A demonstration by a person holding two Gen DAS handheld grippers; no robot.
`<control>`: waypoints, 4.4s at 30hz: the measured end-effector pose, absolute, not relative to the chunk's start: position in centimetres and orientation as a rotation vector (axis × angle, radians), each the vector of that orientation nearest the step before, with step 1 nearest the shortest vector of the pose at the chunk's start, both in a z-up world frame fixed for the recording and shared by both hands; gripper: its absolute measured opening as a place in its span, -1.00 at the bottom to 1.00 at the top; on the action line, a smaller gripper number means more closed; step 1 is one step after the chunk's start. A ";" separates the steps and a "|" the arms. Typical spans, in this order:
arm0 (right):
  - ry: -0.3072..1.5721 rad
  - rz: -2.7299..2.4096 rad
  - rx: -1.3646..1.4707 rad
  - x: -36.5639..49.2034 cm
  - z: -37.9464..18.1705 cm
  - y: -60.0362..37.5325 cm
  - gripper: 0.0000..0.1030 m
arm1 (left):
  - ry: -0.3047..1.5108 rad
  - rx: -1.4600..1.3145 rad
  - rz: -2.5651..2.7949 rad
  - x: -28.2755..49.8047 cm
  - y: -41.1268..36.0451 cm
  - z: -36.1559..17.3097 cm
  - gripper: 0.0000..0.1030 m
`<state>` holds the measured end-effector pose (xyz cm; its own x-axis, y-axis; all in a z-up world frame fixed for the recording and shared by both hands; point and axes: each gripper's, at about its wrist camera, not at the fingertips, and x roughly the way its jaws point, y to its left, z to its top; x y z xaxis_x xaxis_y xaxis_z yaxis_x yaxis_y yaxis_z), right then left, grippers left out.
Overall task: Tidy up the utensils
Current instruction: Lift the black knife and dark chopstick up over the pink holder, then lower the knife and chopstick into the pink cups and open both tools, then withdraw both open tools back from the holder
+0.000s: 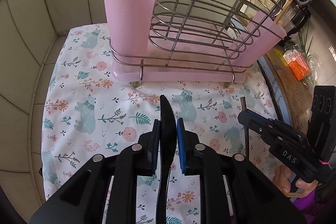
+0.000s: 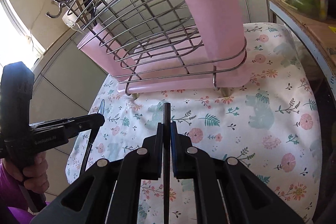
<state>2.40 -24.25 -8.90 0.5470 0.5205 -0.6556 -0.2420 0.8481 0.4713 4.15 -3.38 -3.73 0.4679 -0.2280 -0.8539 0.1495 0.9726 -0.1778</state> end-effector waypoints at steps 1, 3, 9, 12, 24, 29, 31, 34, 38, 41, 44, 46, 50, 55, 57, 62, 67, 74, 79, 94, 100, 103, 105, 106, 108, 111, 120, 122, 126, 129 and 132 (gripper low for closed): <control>0.879 0.460 0.348 2.4 -8.8 -24.4 -0.87 | 1.055 -0.084 -0.227 4.3 -3.4 -3.6 -0.70; 0.870 0.458 0.347 2.4 -8.6 -24.6 -0.87 | 1.046 -0.088 -0.223 4.0 -3.0 -3.5 -0.70; 0.809 0.448 0.323 2.4 -7.4 -24.8 -0.88 | 0.983 -0.075 -0.214 4.1 -2.9 -2.1 -0.70; 0.774 0.450 0.324 2.4 -6.5 -24.9 -0.88 | 0.951 -0.084 -0.216 4.2 -2.6 -1.2 -0.70; 0.632 0.434 0.320 1.8 -3.0 -26.1 -0.88 | 0.848 -0.129 -0.199 4.3 -1.2 1.5 -0.70; 0.567 0.427 0.316 1.5 -1.2 -26.5 -0.88 | 0.800 -0.156 -0.203 4.1 -0.7 2.7 -0.70; 0.546 0.422 0.315 1.2 -0.6 -26.6 -0.88 | 0.773 -0.166 -0.206 4.0 -0.4 3.3 -0.70; 0.513 0.408 0.318 1.0 0.2 -26.9 -0.88 | 0.732 -0.187 -0.214 3.7 0.1 4.2 -0.70; 0.474 0.380 0.326 0.9 1.5 -27.7 -0.88 | 0.677 -0.212 -0.223 3.5 0.7 5.4 -0.70; 0.445 0.371 0.337 1.0 2.7 -28.4 -0.88 | 0.638 -0.221 -0.231 3.3 1.1 6.3 -0.70; 0.416 0.363 0.343 1.0 4.0 -29.1 -0.88 | 0.604 -0.229 -0.236 3.1 1.4 7.2 -0.70; 0.396 0.355 0.345 1.0 5.0 -29.5 -0.88 | 0.577 -0.235 -0.239 3.0 1.7 7.9 -0.70; 0.345 0.329 0.344 1.2 6.9 -30.3 -0.88 | 0.517 -0.243 -0.246 2.7 2.2 9.2 -0.70; 0.246 0.303 0.341 1.5 9.3 -30.8 -0.88 | 0.437 -0.273 -0.264 2.8 2.8 11.0 -0.70; 0.199 0.293 0.331 1.7 10.3 -30.8 -0.88 | 0.393 -0.281 -0.271 2.9 2.9 11.9 -0.70; 0.082 0.235 0.267 2.4 12.1 -30.0 -0.88 | 0.302 -0.297 -0.280 3.7 2.7 13.4 -0.70; 0.054 0.184 0.221 4.2 11.8 -29.3 -0.88 | 0.248 -0.315 -0.287 4.8 2.5 14.3 -0.70; 0.070 0.146 0.189 6.1 9.4 -28.4 -0.88 | 0.147 -0.350 -0.235 6.9 2.7 14.6 -0.70; 0.127 0.147 0.190 6.7 7.5 -28.2 -0.88 | 0.070 -0.313 -0.151 7.9 2.3 13.4 -0.70; 0.251 0.157 0.208 7.2 4.1 -27.2 -0.87 | 0.086 -0.222 -0.069 9.4 0.8 7.4 -0.70; 0.297 0.157 0.203 7.0 3.2 -26.7 -0.87 | 0.166 -0.213 -0.074 9.1 0.5 5.9 -0.70; 0.321 0.156 0.205 7.0 2.9 -26.7 -0.87 | 0.210 -0.220 -0.078 9.0 0.5 5.2 -0.70; 0.335 0.152 0.204 7.0 2.7 -26.7 -0.87 | 0.240 -0.215 -0.080 8.9 0.5 4.7 -0.70; 0.342 0.152 0.204 7.0 2.6 -26.7 -0.87 | 0.253 -0.211 -0.080 8.8 0.4 4.5 -0.70; 0.355 0.156 0.207 6.9 2.5 -26.7 -0.87 | 0.277 -0.207 -0.080 8.7 0.4 4.2 -0.70; 0.365 0.158 0.204 6.7 2.3 -26.7 -0.87 | 0.303 -0.202 -0.082 8.5 0.3 4.0 -0.70; 0.422 0.186 0.197 6.1 1.9 -26.4 -0.43 | 0.377 -0.182 -0.120 7.4 -0.4 3.9 -0.32; 0.424 0.189 0.201 5.8 1.8 -26.4 -0.42 | 0.382 -0.176 -0.119 6.9 -0.5 3.9 -0.29; 0.431 0.194 0.204 5.2 1.8 -26.5 -0.42 | 0.405 -0.180 -0.129 6.3 -0.4 3.9 -0.25; 0.431 0.199 0.205 4.6 1.8 -26.5 -0.42 | 0.410 -0.174 -0.132 5.6 -0.5 4.0 -0.18; 0.436 0.205 0.203 4.1 1.7 -26.3 -0.42 | 0.415 -0.159 -0.138 5.1 -0.8 4.0 -0.16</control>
